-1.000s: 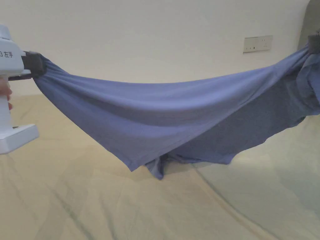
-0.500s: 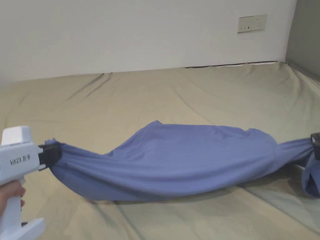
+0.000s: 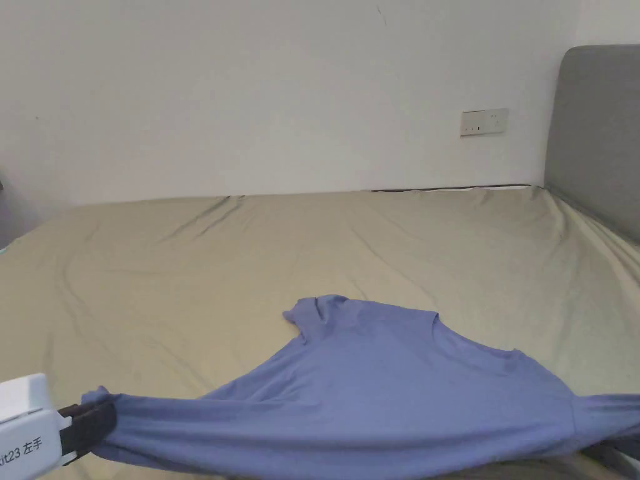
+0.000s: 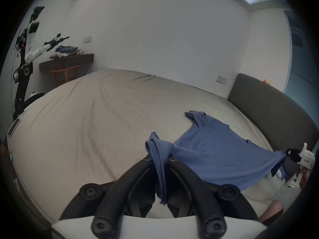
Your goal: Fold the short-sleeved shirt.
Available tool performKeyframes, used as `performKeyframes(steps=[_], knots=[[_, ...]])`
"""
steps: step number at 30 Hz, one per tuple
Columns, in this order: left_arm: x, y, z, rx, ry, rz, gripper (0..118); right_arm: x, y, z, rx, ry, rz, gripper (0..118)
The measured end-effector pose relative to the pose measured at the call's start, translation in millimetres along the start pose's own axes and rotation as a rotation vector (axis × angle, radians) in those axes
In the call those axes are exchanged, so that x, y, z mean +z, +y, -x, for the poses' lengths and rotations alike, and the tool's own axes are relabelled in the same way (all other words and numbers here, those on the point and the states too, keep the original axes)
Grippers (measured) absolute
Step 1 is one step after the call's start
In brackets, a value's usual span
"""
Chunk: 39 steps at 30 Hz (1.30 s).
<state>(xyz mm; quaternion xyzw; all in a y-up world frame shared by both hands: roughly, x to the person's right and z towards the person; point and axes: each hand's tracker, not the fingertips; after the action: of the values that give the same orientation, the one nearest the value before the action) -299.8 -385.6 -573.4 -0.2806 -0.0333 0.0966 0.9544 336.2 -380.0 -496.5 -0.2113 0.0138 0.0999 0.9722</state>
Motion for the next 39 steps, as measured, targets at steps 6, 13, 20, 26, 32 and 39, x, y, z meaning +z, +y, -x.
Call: performKeyframes(steps=[6,13,20,26,32,39], knots=[[36,-53,9,0.007,-0.021,0.056,5,42,-43,15,0.066,0.031,0.032,2],[44,-88,24,0.021,-0.005,0.111,5,42,-85,18,0.057,0.04,0.124,2],[30,-117,24,-0.044,0.093,0.209,52,18,-122,6,-0.025,-0.001,0.239,28],[61,-116,28,-0.114,0.131,0.051,104,44,-108,-5,-0.171,0.054,0.199,115],[140,-101,-2,-0.126,0.175,-0.141,11,72,-62,27,-0.148,0.124,0.004,55],[145,-120,7,-0.099,0.106,-0.049,0,69,-34,105,-0.08,0.295,-0.001,0]])
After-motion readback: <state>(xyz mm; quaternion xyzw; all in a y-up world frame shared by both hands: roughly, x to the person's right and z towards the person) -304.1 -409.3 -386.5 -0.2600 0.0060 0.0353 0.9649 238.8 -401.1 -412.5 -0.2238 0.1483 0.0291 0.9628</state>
